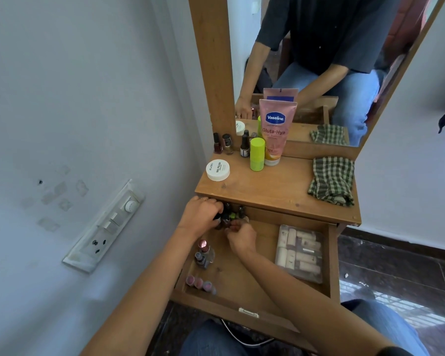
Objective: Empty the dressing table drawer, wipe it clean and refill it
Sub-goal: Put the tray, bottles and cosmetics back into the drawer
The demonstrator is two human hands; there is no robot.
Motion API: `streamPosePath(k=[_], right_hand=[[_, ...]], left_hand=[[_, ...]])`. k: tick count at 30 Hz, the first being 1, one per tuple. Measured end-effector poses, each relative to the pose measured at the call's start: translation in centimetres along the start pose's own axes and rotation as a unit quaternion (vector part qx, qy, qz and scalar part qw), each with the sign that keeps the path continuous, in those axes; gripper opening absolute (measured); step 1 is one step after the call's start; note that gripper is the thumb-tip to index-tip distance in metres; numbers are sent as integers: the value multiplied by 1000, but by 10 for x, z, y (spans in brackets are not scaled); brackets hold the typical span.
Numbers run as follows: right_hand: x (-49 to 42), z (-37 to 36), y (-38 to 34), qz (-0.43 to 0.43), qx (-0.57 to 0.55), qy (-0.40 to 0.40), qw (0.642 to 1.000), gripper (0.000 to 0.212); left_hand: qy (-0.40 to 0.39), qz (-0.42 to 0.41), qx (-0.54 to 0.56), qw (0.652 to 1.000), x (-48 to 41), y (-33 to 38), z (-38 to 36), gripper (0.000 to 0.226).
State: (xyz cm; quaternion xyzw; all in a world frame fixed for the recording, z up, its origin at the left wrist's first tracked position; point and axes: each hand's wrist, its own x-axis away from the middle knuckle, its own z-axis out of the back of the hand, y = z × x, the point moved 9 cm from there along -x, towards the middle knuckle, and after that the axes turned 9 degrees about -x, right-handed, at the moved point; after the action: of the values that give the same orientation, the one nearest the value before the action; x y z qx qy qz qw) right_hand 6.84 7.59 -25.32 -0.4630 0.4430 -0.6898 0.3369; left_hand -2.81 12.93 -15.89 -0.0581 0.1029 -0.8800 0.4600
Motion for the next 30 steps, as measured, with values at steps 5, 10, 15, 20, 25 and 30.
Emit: streamPosePath(k=[5, 10, 15, 20, 25, 30], right_hand=[[3, 0, 0, -4, -19, -11, 1000, 22], [10, 4, -2, 0, 0, -26, 1000, 25], [24, 18, -17, 28, 32, -49, 998, 22], [38, 34, -59, 111, 70, -50, 990, 22], [47, 40, -127, 223, 116, -57, 966, 19], [45, 39, -201, 341, 246, -49, 906, 30]], left_hand=[[13, 5, -1, 1000, 1, 0, 0, 27], [28, 16, 40, 999, 10, -3, 9, 29], [56, 49, 108, 991, 24, -13, 33, 25], [86, 85, 175, 977, 27, -21, 56, 26], [159, 165, 223, 948, 28, -37, 94, 27], [180, 200, 271, 924, 12, -48, 118, 29]])
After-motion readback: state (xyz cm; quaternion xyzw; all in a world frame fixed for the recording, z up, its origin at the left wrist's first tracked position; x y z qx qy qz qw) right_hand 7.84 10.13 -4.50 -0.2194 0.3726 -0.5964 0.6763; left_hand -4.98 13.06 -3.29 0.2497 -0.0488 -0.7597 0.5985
